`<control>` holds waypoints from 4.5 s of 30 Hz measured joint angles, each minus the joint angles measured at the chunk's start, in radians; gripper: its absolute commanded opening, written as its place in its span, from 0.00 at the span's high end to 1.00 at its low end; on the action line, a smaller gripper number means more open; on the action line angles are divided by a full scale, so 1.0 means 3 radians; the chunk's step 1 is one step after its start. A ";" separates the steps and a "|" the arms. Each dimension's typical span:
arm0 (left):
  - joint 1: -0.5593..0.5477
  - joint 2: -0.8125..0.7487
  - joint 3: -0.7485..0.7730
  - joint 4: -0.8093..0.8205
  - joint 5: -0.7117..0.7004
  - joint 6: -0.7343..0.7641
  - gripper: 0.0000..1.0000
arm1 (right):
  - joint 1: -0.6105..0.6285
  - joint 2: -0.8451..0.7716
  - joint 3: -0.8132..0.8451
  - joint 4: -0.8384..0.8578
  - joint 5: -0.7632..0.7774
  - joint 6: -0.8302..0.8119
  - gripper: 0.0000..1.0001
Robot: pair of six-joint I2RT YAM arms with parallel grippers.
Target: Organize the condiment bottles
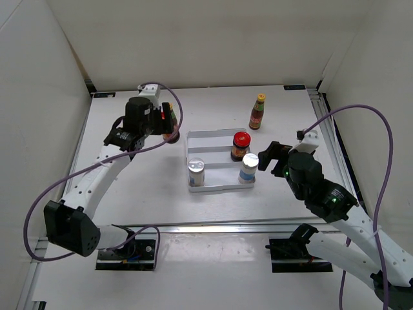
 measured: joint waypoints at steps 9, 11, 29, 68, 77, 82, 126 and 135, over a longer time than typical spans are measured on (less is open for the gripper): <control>-0.0462 0.0415 0.0336 0.0136 0.0114 -0.0079 0.89 | 0.0000 -0.0113 -0.0043 -0.0023 0.0041 0.0014 0.00; -0.0540 0.0546 0.0336 0.0128 0.0123 -0.0081 0.89 | 0.0000 -0.0153 -0.0048 -0.0029 0.0064 0.0013 0.00; -0.0621 0.1095 0.0342 0.0360 0.0089 -0.0102 0.89 | 0.0000 -0.0342 -0.0156 -0.0074 0.0211 -0.0072 0.00; -0.0788 0.0604 -0.0421 0.0451 -0.0006 -0.0266 0.89 | 0.0000 -0.0134 -0.0156 -0.0097 0.0258 -0.0055 0.00; -0.0790 0.0676 -0.0284 0.0345 -0.0038 -0.0156 0.65 | 0.0000 -0.0095 -0.0156 -0.0097 0.0245 -0.0048 0.00; -0.0791 0.0880 -0.0004 0.0254 -0.0052 -0.0102 0.34 | 0.0000 -0.0095 -0.0155 -0.0097 0.0245 -0.0047 0.00; -0.0334 -0.1615 -0.1490 0.0244 -0.1611 0.0573 0.00 | -0.1631 0.3171 0.3079 -0.0350 -0.1177 -0.1315 0.00; -0.0515 -0.2229 -0.1957 0.0721 -0.1807 0.0554 0.00 | -0.1699 0.4353 0.4293 -0.0408 -0.1668 -0.1518 0.00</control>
